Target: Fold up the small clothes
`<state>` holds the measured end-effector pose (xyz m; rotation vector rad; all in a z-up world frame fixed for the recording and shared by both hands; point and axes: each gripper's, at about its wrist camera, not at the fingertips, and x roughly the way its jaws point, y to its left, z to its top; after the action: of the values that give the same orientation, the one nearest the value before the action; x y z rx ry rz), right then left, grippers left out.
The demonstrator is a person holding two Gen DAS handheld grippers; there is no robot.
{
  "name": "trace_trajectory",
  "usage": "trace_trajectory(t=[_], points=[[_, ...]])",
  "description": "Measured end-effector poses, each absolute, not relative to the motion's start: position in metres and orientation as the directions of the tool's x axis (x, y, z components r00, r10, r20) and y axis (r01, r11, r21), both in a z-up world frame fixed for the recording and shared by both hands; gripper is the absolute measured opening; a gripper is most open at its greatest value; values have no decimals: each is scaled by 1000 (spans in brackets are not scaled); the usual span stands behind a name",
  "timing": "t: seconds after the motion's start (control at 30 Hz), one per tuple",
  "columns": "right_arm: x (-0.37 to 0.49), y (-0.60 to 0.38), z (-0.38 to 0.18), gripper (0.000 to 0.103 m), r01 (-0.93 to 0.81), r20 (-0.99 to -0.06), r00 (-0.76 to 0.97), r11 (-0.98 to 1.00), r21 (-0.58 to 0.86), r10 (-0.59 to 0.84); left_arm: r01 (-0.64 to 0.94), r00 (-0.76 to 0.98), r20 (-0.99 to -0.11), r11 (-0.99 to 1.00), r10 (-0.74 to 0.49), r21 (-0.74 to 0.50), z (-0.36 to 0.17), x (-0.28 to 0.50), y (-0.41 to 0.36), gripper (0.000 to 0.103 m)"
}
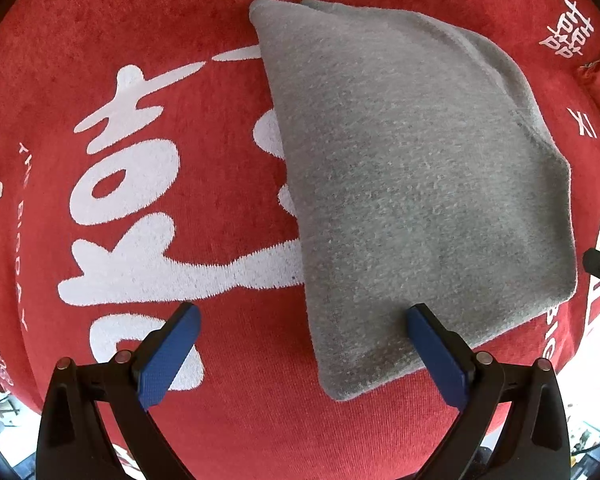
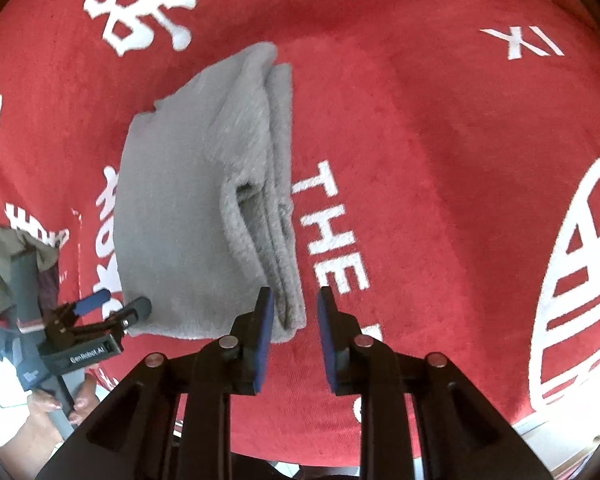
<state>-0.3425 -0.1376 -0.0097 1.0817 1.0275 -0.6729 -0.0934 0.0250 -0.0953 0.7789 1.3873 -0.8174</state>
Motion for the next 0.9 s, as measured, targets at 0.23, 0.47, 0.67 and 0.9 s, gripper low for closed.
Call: trace_trajectory(t=[0.23,0.47,0.67,0.9], points=[[-346,-144,-16,43,854,-911,410,327,404,55,836,-24,-999,546,-38,-41,-94,-80,26,103],[-340,-149,-20,50,835,-897,435,339,433,74,819,-51,-998,571,-35,-62,-97,-73,24,103],[-335,-175,-18,60,765,-833,544,347,543,104,795,-147,-978,571,-149,-207,-82,-38,15,103],[-314,-236,-42,61,703,-748,639,257,663,179,748,-281,-927,549,-247,-373,-92,-7,-12,103]])
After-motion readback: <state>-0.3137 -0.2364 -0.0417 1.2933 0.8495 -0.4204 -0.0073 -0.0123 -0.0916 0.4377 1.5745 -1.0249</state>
